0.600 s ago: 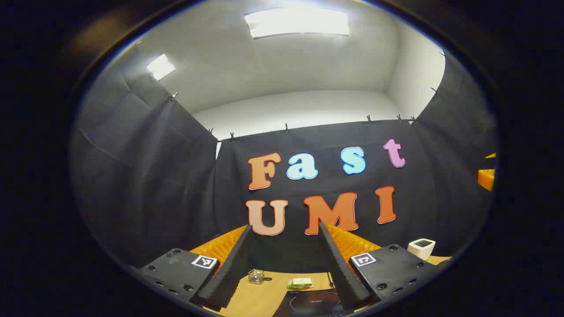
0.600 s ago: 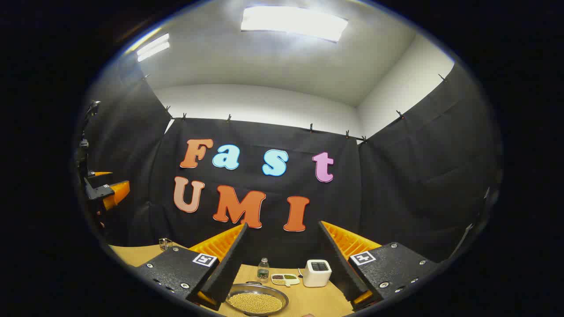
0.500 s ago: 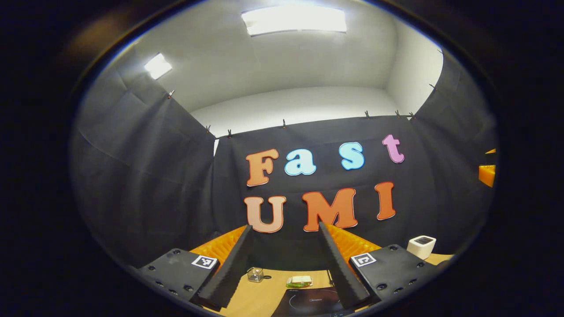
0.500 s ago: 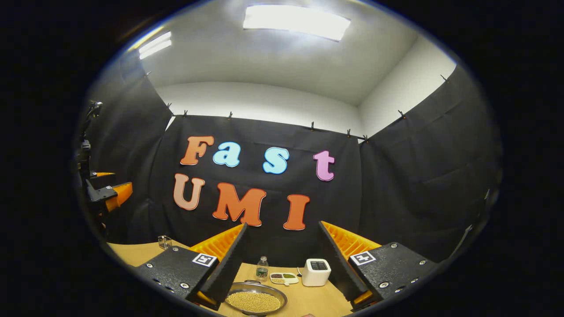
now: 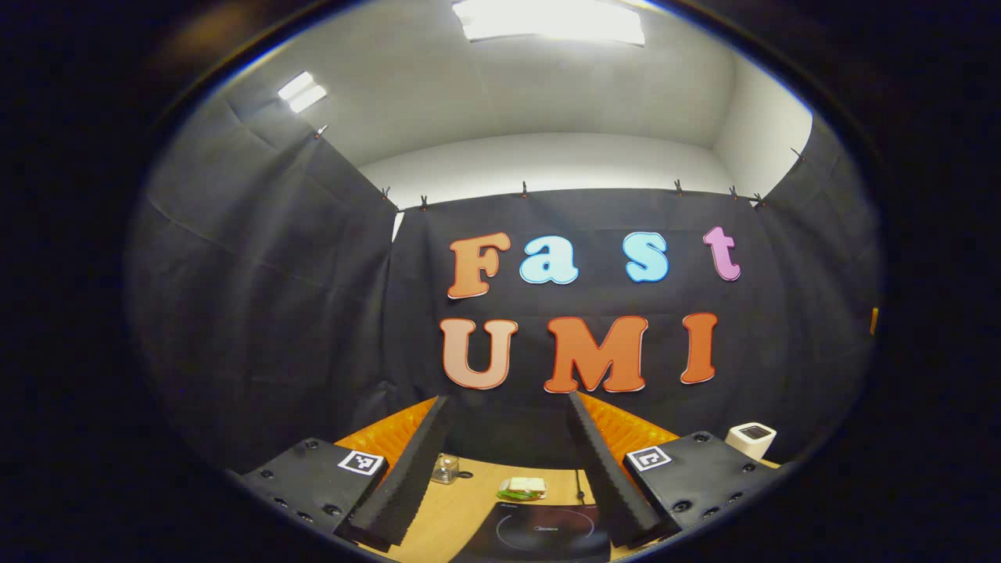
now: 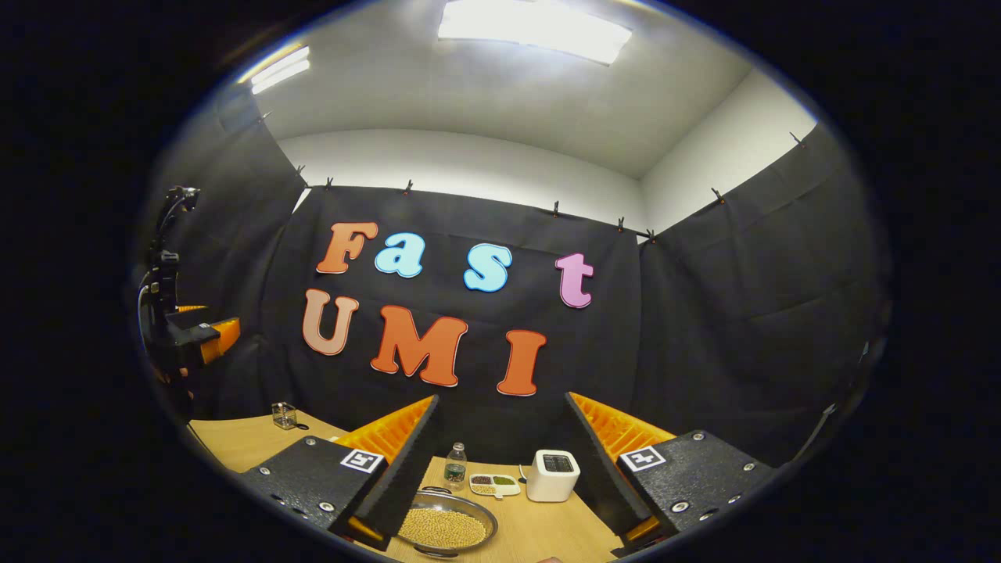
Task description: First push the handle of the pot to place it horizontally, then grasp the pot with both hands and set it on the induction cooktop.
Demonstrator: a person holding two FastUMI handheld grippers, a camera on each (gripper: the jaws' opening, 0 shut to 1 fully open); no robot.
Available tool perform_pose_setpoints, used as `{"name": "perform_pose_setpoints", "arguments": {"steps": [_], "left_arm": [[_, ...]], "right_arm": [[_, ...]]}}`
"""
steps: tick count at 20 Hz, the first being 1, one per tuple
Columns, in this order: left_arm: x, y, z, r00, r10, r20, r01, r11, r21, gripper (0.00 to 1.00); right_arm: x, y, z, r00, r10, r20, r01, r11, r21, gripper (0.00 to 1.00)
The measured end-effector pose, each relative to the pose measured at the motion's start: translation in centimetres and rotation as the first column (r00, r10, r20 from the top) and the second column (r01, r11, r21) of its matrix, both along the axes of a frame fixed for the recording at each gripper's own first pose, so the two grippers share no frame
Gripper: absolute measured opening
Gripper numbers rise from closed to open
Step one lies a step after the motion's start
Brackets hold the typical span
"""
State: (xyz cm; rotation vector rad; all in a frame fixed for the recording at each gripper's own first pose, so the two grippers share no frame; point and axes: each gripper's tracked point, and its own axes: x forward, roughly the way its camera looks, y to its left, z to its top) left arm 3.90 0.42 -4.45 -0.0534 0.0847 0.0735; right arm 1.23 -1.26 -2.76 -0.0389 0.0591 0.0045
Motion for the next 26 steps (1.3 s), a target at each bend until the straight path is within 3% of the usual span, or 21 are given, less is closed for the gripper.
{"name": "perform_pose_setpoints", "arguments": {"steps": [4,9,13,19,26], "left_arm": [[0.4,-1.4,0.8,1.000,-0.024,0.019,0.024,0.999,0.031,0.96],[1.4,-2.9,0.2,0.998,-0.068,-0.016,0.068,0.997,-0.028,0.96],[2.1,-2.6,0.6,0.997,-0.074,-0.023,0.074,0.997,-0.015,0.94],[2.5,-1.7,2.2,0.992,-0.112,-0.050,0.108,0.990,-0.086,0.93],[3.1,-1.5,3.9,0.985,-0.171,-0.006,0.170,0.984,-0.049,0.96]], "right_arm": [[0.9,-0.3,-0.7,1.000,-0.003,-0.021,0.003,1.000,0.008,0.94],[1.4,-0.8,-1.3,0.999,-0.005,-0.036,0.005,1.000,0.000,0.94],[1.9,-1.2,-0.6,0.999,-0.018,-0.028,0.019,1.000,0.024,0.94],[3.2,0.5,-0.1,1.000,0.026,-0.005,-0.025,0.999,0.047,0.94],[6.1,2.3,-2.6,0.997,0.056,-0.054,-0.051,0.995,0.085,0.95]]}}
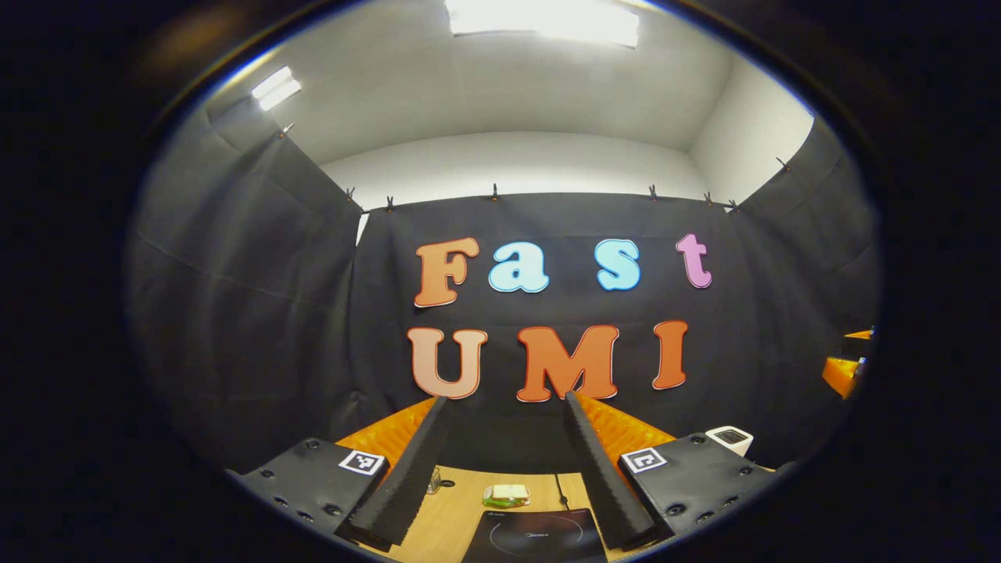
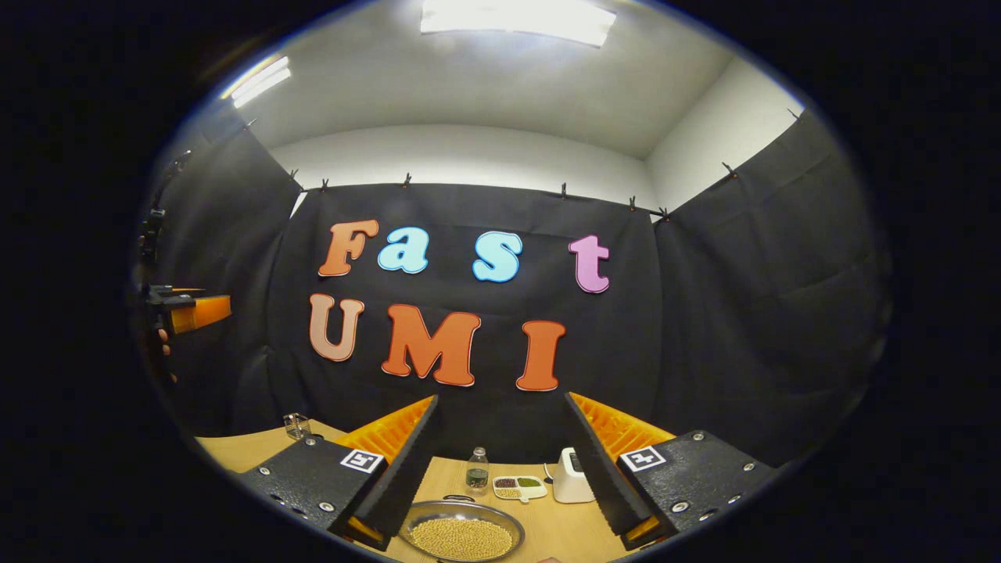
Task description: First push the handle of the pot to place it horizontally, then grasp the pot with both hands and set it on the induction cooktop.
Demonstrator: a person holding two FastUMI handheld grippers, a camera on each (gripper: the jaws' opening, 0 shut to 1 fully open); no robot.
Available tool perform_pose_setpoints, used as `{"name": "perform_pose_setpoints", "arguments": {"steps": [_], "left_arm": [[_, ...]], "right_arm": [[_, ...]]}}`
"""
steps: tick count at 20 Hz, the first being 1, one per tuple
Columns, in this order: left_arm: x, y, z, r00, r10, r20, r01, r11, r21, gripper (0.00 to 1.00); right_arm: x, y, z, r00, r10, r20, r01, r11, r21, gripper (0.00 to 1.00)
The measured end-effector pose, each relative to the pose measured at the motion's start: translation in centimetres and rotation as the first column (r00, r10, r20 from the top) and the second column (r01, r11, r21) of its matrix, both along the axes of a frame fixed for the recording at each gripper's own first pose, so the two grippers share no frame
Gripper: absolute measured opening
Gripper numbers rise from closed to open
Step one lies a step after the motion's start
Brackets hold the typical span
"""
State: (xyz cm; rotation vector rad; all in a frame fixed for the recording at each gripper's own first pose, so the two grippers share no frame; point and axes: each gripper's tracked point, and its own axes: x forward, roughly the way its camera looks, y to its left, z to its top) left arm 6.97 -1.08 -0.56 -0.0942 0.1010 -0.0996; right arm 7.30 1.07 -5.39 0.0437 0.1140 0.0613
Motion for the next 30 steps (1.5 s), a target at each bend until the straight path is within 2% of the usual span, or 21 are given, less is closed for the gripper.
{"name": "perform_pose_setpoints", "arguments": {"steps": [1,5,11,14,17,18,22,23,26,27,29,30], "left_arm": [[0.1,-0.3,0.1,1.000,-0.013,0.012,0.013,1.000,0.002,0.94],[0.0,-0.9,-0.9,0.999,-0.045,0.017,0.045,0.999,0.008,0.96],[1.0,-0.1,-3.5,1.000,-0.026,-0.004,0.026,1.000,-0.002,0.96],[1.7,0.8,-5.2,1.000,0.016,-0.024,-0.014,0.999,0.045,0.96],[1.6,0.5,-6.0,0.999,0.014,-0.046,-0.012,0.999,0.042,0.96],[1.7,0.6,-6.2,0.999,0.013,-0.049,-0.011,0.999,0.045,0.96],[1.6,0.2,-7.2,0.998,0.005,-0.066,-0.001,0.998,0.056,0.96],[1.7,0.0,-7.5,0.997,0.002,-0.072,0.002,0.998,0.058,0.93],[1.6,0.0,-8.0,0.997,0.004,-0.083,0.001,0.998,0.065,0.94],[1.6,0.1,-8.1,0.996,0.005,-0.086,0.000,0.998,0.063,0.94],[1.7,0.0,-8.3,0.996,0.007,-0.092,-0.002,0.998,0.060,0.95],[1.6,0.0,-8.4,0.995,0.008,-0.095,-0.002,0.998,0.059,0.95]], "right_arm": [[0.1,0.5,-0.7,1.000,0.011,-0.012,-0.011,1.000,0.006,0.94],[0.5,2.4,-4.2,0.995,0.069,-0.073,-0.067,0.997,0.030,0.94],[1.2,3.7,-10.9,0.971,0.115,-0.210,-0.103,0.992,0.069,0.92],[1.0,4.4,-15.6,0.937,0.146,-0.318,-0.123,0.988,0.089,0.89],[0.0,6.0,-19.8,0.882,0.198,-0.427,-0.148,0.978,0.149,0.77],[-0.7,6.9,-21.3,0.855,0.225,-0.467,-0.163,0.972,0.171,0.74],[-4.1,10.8,-27.5,0.699,0.360,-0.618,-0.253,0.933,0.257,0.58],[-5.0,11.1,-28.9,0.663,0.373,-0.649,-0.258,0.928,0.269,0.48],[-7.4,12.7,-31.8,0.558,0.432,-0.709,-0.271,0.902,0.336,0.29],[-8.5,13.6,-32.7,0.517,0.460,-0.722,-0.278,0.888,0.367,0.20],[-10.6,15.2,-34.1,0.404,0.518,-0.754,-0.297,0.854,0.428,0.14],[-11.2,15.6,-34.9,0.372,0.528,-0.763,-0.290,0.847,0.445,0.14]]}}
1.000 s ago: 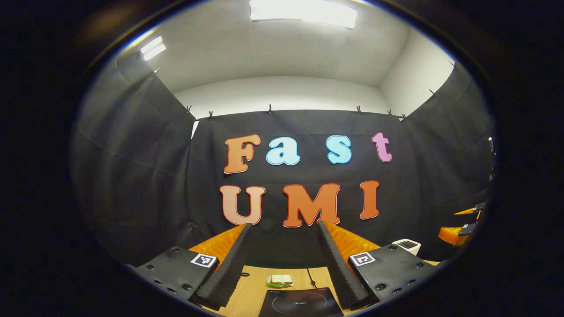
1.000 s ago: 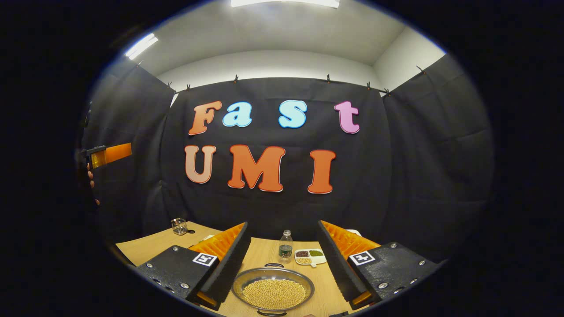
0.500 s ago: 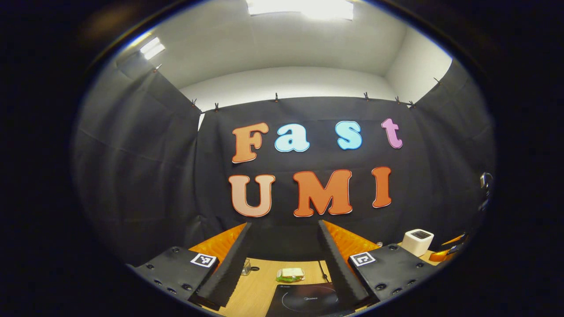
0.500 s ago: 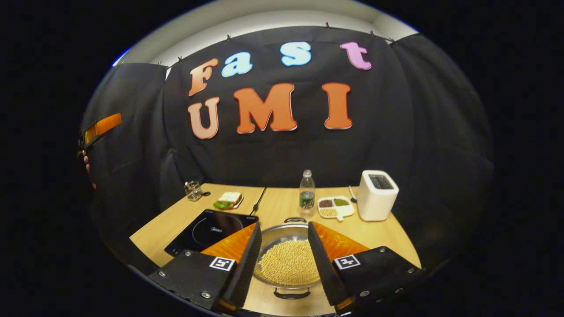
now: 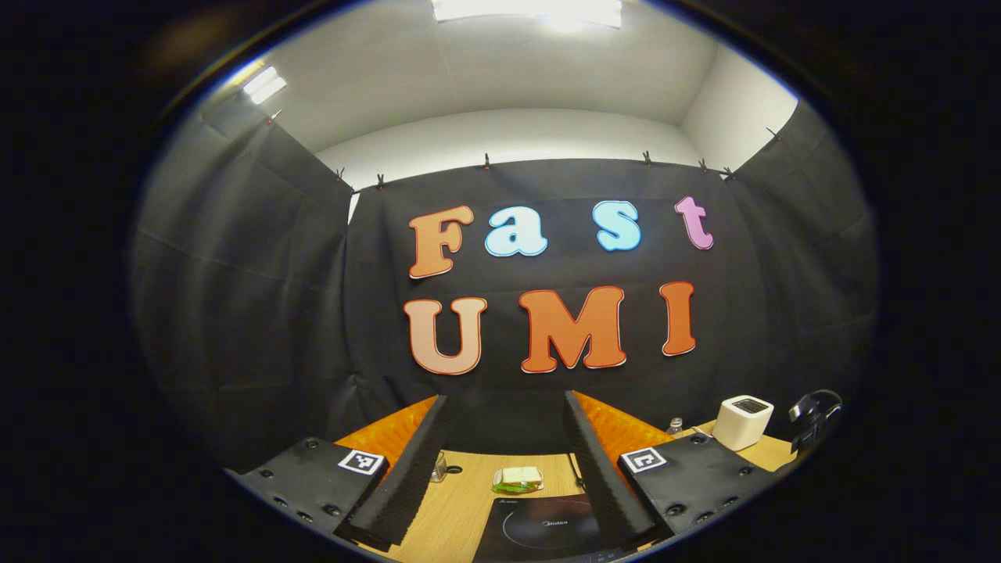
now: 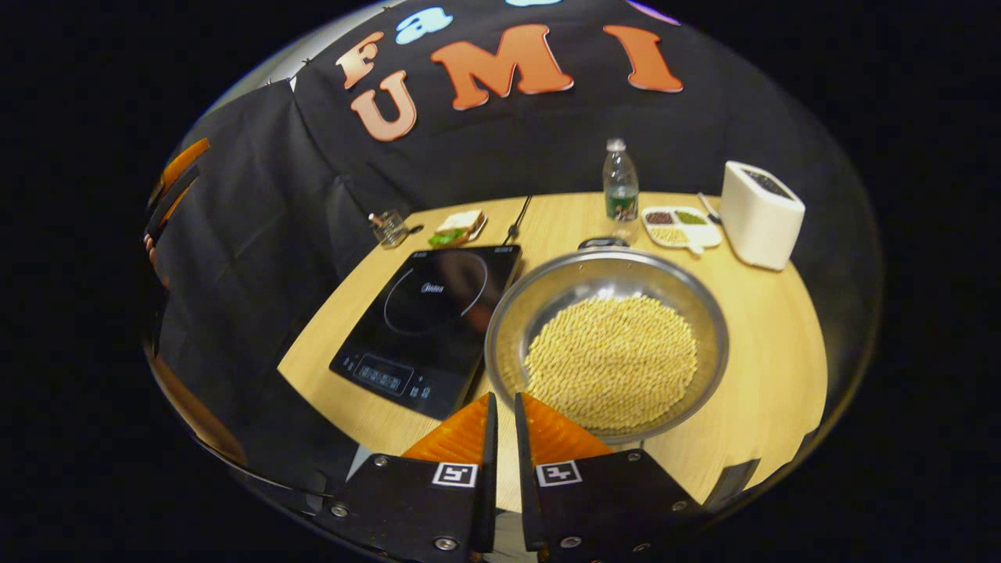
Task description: First push the handle of the pot to place it horizontally, then grasp the pot with both hands and set it on the induction cooktop.
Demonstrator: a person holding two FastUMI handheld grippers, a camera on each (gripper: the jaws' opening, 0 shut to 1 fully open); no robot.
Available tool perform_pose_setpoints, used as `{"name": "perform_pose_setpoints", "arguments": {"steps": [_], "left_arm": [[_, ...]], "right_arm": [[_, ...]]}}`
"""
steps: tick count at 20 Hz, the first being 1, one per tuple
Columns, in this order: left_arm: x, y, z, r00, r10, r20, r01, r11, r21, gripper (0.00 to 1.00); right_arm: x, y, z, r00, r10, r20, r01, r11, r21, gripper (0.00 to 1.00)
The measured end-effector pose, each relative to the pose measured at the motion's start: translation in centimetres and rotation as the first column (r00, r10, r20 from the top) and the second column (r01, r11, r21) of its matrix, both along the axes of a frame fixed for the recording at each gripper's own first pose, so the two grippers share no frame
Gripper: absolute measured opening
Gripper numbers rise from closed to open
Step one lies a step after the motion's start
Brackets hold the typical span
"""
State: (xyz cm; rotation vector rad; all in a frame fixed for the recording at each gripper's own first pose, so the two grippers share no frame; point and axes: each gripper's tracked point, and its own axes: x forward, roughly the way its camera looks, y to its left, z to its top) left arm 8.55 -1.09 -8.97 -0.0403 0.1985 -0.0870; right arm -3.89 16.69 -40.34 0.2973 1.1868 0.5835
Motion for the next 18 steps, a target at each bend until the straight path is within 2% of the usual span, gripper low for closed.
{"name": "perform_pose_setpoints", "arguments": {"steps": [4,7,10,14,16,18], "left_arm": [[0.1,-0.6,-0.6,1.000,-0.009,-0.015,0.009,1.000,0.000,0.95],[0.1,-1.3,-1.0,1.000,-0.018,-0.021,0.018,1.000,0.013,0.95],[0.1,-2.2,-1.4,0.999,-0.042,-0.027,0.042,0.999,-0.006,0.94],[0.8,-2.9,-2.8,0.997,-0.056,-0.060,0.054,0.998,-0.025,0.97],[1.1,-3.1,-3.4,0.996,-0.052,-0.075,0.051,0.998,-0.022,0.93],[1.2,-3.6,-3.9,0.995,-0.051,-0.085,0.049,0.998,-0.029,0.95]], "right_arm": [[-1.9,0.3,-2.5,0.994,0.030,-0.101,-0.030,1.000,0.000,0.12],[-3.3,1.2,-4.3,0.983,0.053,-0.177,-0.052,0.999,0.012,0.02],[-4.1,0.8,-6.2,0.970,0.045,-0.238,-0.050,0.999,-0.016,0.00],[-4.2,0.5,-6.6,0.962,0.037,-0.270,-0.042,0.999,-0.012,0.00],[-4.2,0.0,-7.0,0.963,0.037,-0.265,-0.044,0.999,-0.020,0.00],[-4.4,-0.5,-7.8,0.959,0.045,-0.278,-0.056,0.998,-0.031,0.00]]}}
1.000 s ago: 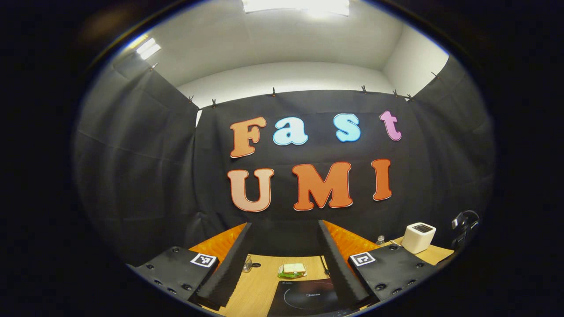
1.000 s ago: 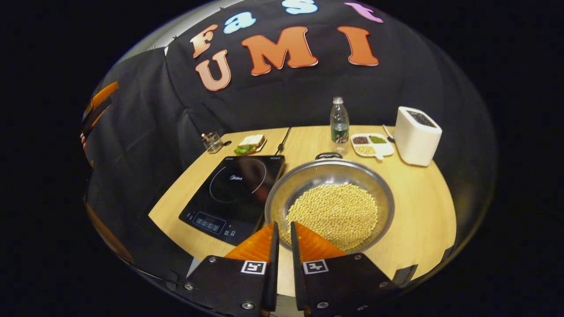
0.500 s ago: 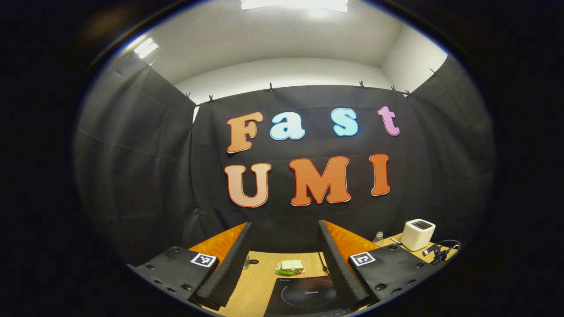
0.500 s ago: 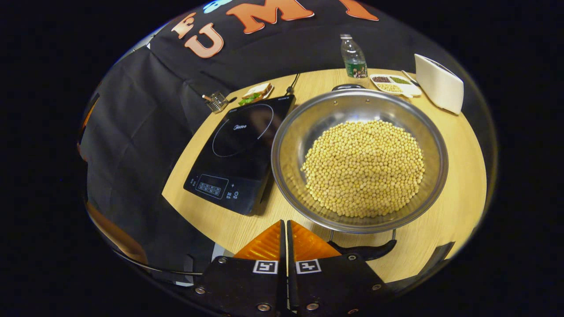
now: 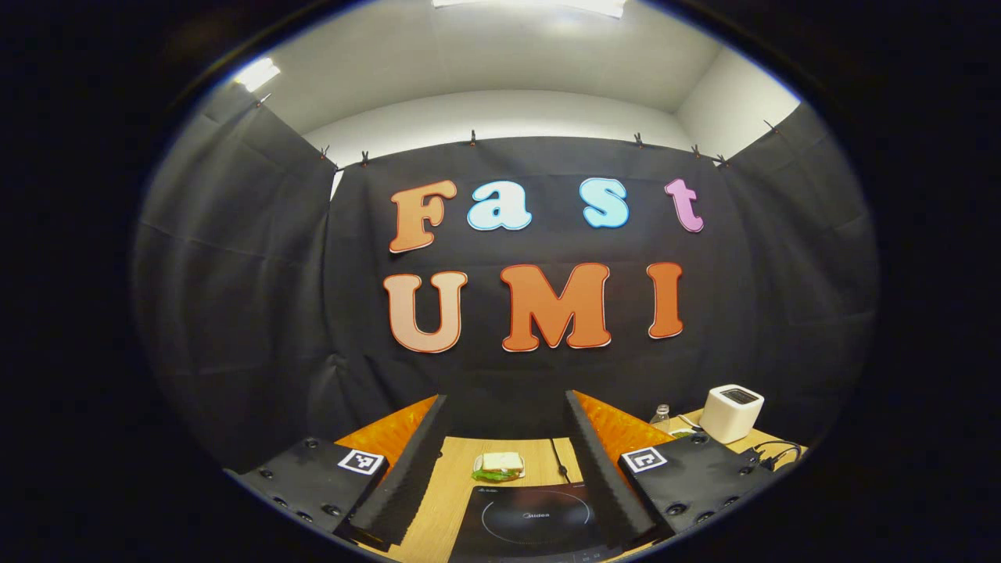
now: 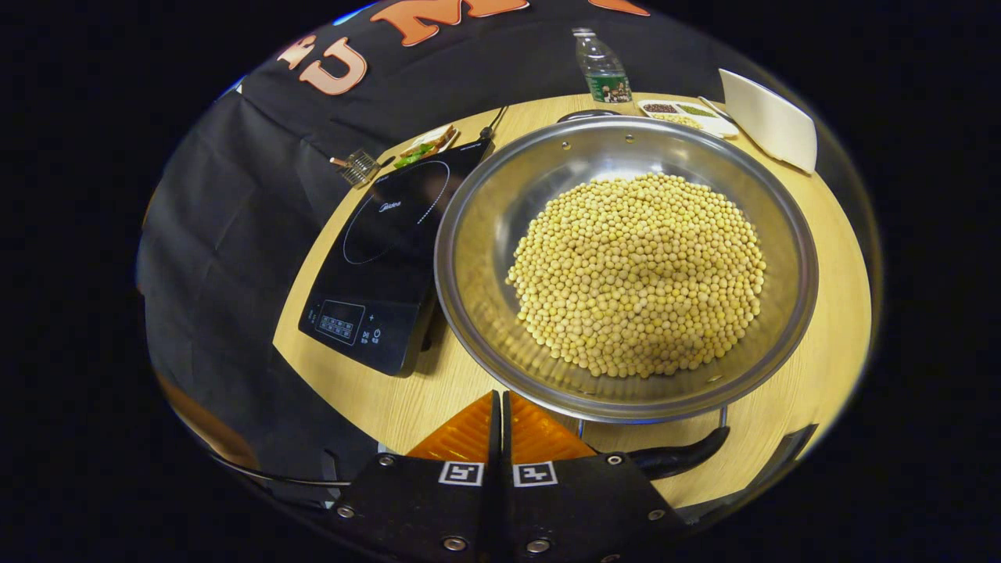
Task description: First push the handle of the pot to place it horizontally, then grasp the pot with both hands and set it on the induction cooktop.
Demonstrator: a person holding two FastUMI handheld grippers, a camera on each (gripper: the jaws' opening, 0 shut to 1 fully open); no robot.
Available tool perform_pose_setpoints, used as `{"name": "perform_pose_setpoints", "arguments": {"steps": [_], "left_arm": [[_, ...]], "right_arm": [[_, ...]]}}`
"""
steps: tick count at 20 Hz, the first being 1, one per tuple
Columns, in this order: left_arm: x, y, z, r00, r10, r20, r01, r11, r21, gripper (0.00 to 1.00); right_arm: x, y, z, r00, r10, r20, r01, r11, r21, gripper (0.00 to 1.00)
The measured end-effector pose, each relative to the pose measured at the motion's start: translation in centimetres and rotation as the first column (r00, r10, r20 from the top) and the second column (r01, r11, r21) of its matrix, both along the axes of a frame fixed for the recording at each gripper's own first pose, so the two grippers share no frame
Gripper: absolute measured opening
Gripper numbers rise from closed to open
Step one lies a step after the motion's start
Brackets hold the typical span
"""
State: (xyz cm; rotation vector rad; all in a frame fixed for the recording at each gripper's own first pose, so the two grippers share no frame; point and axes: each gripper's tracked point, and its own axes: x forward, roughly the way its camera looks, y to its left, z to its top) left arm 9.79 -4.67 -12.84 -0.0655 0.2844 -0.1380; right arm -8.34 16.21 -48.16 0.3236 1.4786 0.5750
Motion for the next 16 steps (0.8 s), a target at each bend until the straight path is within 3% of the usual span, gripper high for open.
{"name": "perform_pose_setpoints", "arguments": {"steps": [9,16], "left_arm": [[0.8,-2.0,0.0,1.000,-0.024,-0.004,0.024,1.000,0.002,0.95],[1.5,-3.4,-0.8,0.999,-0.047,-0.015,0.047,0.999,0.007,0.96]], "right_arm": [[2.4,-6.4,-2.6,0.991,-0.131,-0.027,0.128,0.986,-0.112,0.00],[3.5,-10.3,-4.0,0.992,-0.128,0.007,0.127,0.972,-0.197,0.00]]}}
